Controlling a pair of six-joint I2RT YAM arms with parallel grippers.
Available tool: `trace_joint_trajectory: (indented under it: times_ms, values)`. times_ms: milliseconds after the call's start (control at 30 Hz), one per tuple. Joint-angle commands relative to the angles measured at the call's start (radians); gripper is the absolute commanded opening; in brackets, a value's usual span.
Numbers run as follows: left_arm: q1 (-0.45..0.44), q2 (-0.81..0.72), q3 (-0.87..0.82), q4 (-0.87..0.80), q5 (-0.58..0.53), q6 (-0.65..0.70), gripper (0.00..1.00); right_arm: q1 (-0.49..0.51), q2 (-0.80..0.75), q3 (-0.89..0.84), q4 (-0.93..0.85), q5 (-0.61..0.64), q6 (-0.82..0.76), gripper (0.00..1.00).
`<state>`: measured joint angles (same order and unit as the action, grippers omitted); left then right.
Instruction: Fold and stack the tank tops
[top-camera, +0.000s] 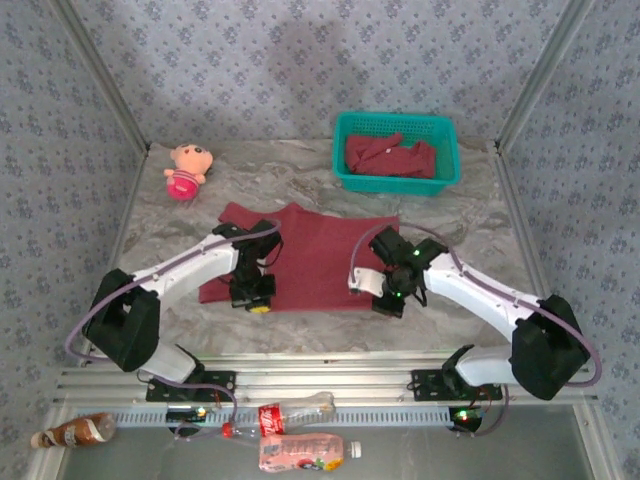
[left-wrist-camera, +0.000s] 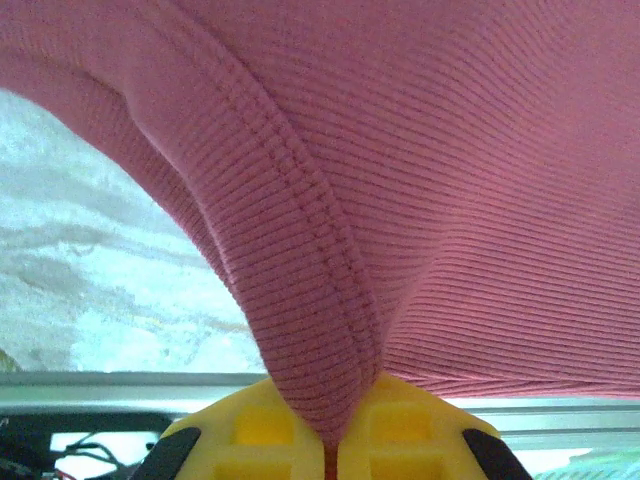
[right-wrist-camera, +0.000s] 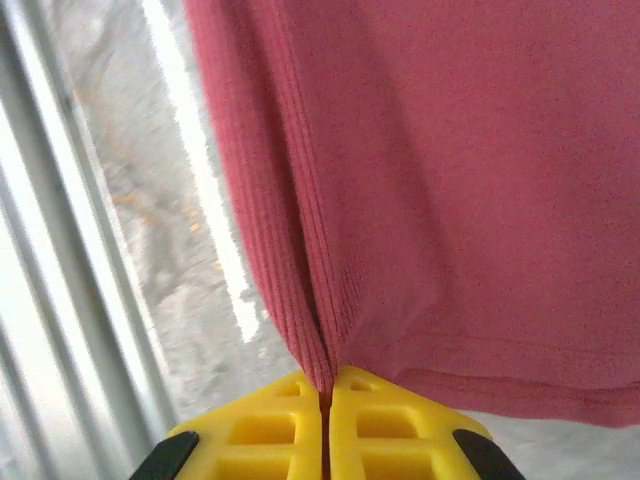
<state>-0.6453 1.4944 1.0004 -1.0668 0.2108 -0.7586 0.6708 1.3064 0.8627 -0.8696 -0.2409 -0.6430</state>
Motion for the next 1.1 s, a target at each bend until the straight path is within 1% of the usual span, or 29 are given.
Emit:
trace_joint_trajectory:
  times_ms: [0,33,100,233,400,533,733,900,1067]
  values:
    - [0.005,0.036,-0.026,0.022,0.027,-0.026,0.06,0.019,0.011,-0.043,-0.038,0.002,0.057,0.09]
    - [0.011,0.065,-0.014,0.035,0.033,-0.011,0.06,0.017,0.021,-0.041,-0.037,-0.025,0.051,0.09]
    - [0.019,0.134,0.039,0.045,0.035,0.028,0.07,0.007,0.047,-0.038,-0.005,-0.022,0.046,0.09]
    - [0.044,0.203,0.116,0.054,0.039,0.060,0.07,-0.045,0.091,-0.018,0.024,-0.027,0.020,0.10]
    - [0.078,0.243,0.163,0.049,0.045,0.089,0.08,-0.089,0.141,0.008,0.050,-0.026,-0.003,0.10]
    - [0.087,0.269,0.184,0.046,0.056,0.106,0.09,-0.118,0.176,0.037,0.063,-0.030,-0.019,0.12]
    - [0.097,0.307,0.204,0.045,0.070,0.128,0.10,-0.128,0.207,0.037,0.088,-0.017,-0.026,0.13]
    - [0.109,0.349,0.260,0.040,0.051,0.139,0.10,-0.135,0.222,0.041,0.138,0.016,-0.017,0.15]
    - [0.116,0.369,0.271,0.051,0.042,0.131,0.11,-0.140,0.231,0.045,0.169,0.062,-0.017,0.17]
